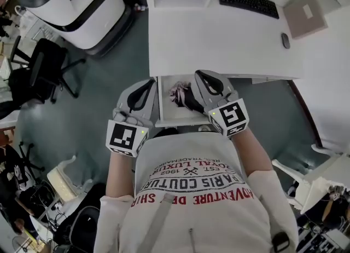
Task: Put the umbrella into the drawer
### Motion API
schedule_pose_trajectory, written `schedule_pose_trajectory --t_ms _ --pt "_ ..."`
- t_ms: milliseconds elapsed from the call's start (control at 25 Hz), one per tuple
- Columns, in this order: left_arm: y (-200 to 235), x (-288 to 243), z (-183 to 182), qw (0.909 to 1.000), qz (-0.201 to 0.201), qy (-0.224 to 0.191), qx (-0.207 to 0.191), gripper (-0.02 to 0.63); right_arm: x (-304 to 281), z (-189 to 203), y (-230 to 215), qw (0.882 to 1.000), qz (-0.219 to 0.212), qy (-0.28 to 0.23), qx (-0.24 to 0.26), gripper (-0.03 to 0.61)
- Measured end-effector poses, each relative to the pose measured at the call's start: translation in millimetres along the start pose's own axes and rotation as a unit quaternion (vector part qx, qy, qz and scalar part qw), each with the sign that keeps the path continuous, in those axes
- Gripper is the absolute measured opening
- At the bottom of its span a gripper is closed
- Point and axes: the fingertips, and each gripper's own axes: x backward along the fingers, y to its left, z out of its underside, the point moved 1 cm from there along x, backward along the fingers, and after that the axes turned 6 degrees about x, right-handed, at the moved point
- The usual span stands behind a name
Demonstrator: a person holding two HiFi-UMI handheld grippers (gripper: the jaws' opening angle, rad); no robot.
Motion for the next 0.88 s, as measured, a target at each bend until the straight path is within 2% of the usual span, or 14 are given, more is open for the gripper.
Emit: schedule_pose_trajectory --t_ms 240,400,880 --pt "-11 3 -42 0.9984 0.015 -0.037 -0.039 0.008 31 -47 -23 0.997 0.047 -0.063 0.005 0.000" --pt "-17 8 -59 0.9975 0.018 -0.050 -0.046 0.008 47 -71 -30 0.993 0.067 -0.094 0.014 0.000" --pt "-17 11 -69 0.9969 0.004 -0.059 -0.052 0.008 63 -90 -27 0.991 0.069 -0.117 0.010 -0.002"
